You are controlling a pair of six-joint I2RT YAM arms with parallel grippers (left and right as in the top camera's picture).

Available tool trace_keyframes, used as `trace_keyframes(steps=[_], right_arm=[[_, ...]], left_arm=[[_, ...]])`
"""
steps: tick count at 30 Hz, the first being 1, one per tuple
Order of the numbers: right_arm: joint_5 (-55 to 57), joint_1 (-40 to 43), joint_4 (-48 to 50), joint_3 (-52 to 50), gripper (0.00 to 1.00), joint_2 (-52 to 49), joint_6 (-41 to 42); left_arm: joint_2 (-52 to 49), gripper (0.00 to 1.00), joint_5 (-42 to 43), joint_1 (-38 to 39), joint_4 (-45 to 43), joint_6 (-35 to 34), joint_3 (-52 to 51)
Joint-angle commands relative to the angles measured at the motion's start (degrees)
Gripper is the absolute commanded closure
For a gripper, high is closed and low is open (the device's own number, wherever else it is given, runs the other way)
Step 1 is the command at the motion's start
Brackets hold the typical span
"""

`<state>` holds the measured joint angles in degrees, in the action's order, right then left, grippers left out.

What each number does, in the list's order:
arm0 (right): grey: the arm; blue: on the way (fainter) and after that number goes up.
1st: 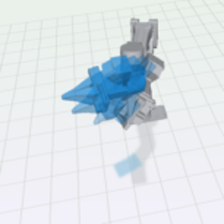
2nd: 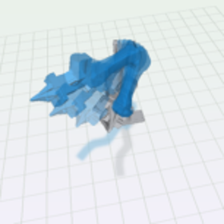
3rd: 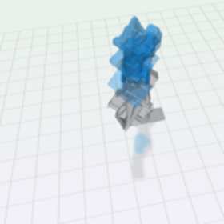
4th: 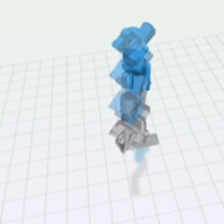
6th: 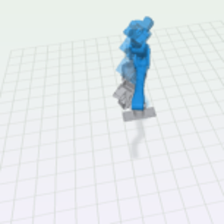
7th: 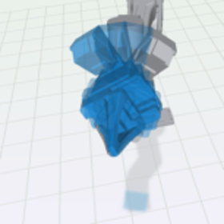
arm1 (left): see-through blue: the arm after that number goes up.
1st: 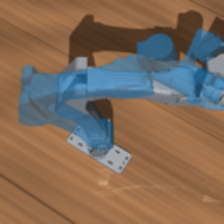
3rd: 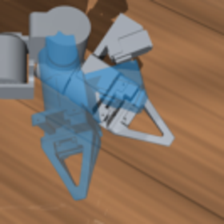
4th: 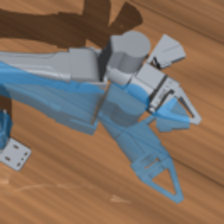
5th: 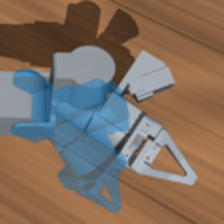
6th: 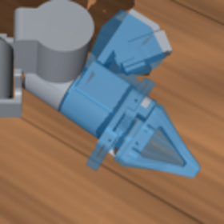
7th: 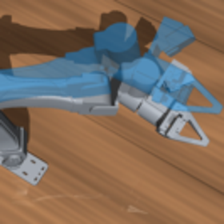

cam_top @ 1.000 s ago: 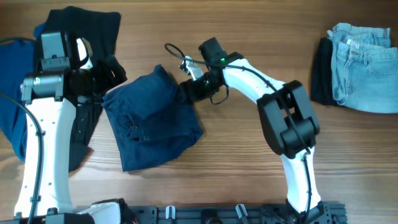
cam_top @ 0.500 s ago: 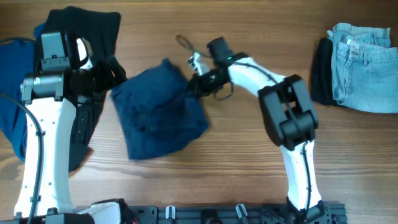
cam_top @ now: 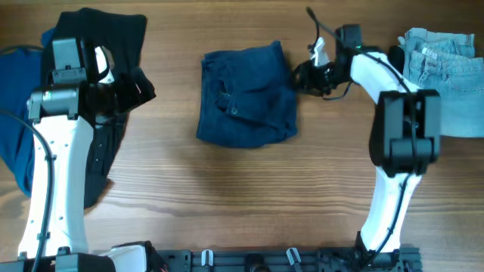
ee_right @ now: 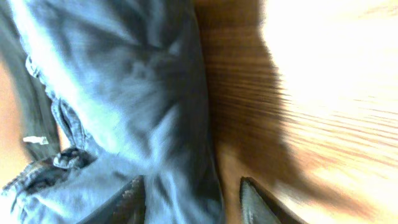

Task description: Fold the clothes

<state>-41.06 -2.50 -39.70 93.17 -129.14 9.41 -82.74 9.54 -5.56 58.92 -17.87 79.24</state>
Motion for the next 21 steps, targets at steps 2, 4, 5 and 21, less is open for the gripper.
trace_keyframes(steps=[2, 4, 5, 21], right_arm=[[8.31, -0.28, -4.04, 0.37, 0.34, 13.31, -4.76], [8.31, -1.79, -6.45, 0.37, 0.34, 16.65, -6.32], [8.37, -3.08, -7.48, 0.37, 0.35, 17.64, -6.45], [25.83, -27.34, 1.16, -0.13, 0.59, 8.85, 5.79]], left_arm=[[-1.95, 0.02, 1.09, 0.46, -1.09, 1.16, -0.33], [-2.21, 0.02, 0.87, 0.46, -1.81, 1.16, -0.33], [-2.32, 0.02, 0.85, 0.46, -2.21, 1.16, -0.33], [-2.4, 0.04, -3.06, -0.09, -2.99, 1.14, -0.48]])
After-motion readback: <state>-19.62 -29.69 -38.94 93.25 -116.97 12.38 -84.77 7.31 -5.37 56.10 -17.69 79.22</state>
